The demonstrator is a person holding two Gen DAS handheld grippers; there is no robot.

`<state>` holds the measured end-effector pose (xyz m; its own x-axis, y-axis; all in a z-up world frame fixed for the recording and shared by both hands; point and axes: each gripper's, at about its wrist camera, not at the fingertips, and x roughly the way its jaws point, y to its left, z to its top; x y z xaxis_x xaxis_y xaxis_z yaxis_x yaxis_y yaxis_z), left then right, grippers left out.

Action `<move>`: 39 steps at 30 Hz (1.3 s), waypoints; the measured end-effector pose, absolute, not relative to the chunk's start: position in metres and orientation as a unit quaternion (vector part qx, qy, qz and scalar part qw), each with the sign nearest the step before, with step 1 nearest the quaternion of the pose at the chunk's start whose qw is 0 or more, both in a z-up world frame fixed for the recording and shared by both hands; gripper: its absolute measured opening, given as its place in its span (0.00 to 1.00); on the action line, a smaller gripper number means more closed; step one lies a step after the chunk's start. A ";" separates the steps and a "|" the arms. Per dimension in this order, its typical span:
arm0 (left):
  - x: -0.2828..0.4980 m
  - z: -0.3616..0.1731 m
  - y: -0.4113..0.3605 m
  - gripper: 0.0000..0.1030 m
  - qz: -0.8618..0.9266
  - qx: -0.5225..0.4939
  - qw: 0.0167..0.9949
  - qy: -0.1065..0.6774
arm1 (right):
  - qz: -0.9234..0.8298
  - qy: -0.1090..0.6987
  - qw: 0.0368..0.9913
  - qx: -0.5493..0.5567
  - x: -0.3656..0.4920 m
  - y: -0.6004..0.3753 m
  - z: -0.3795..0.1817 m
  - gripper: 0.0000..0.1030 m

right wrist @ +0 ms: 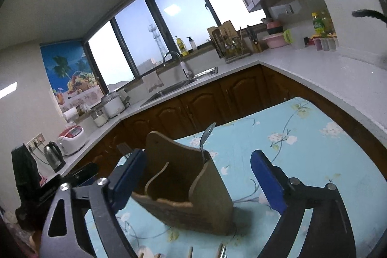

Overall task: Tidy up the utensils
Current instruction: 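Open the right tool over the caddy while the left tool releases the fork into it, then lower and grasp a wooden chopstick with the right tool while the left tool grasps another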

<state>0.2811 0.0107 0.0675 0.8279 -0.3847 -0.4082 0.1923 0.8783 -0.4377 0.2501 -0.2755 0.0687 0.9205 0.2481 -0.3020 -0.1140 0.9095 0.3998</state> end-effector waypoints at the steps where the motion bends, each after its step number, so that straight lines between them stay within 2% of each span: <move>1: 0.275 0.068 0.013 0.79 -0.149 -0.190 0.938 0.251 | 0.095 0.175 0.961 0.191 0.245 -0.276 0.070 0.92; 9: 0.209 0.063 0.027 0.89 -0.138 -0.173 0.944 0.246 | 0.118 0.181 0.955 0.203 0.193 -0.278 0.068 0.98; 21: 0.137 0.024 0.052 0.90 -0.101 -0.192 0.932 0.291 | 0.105 0.203 0.955 0.191 0.121 -0.282 0.046 0.98; 39: 0.124 -0.011 0.065 0.90 -0.062 -0.182 0.917 0.349 | 0.122 0.252 0.950 0.135 0.104 -0.246 0.017 0.97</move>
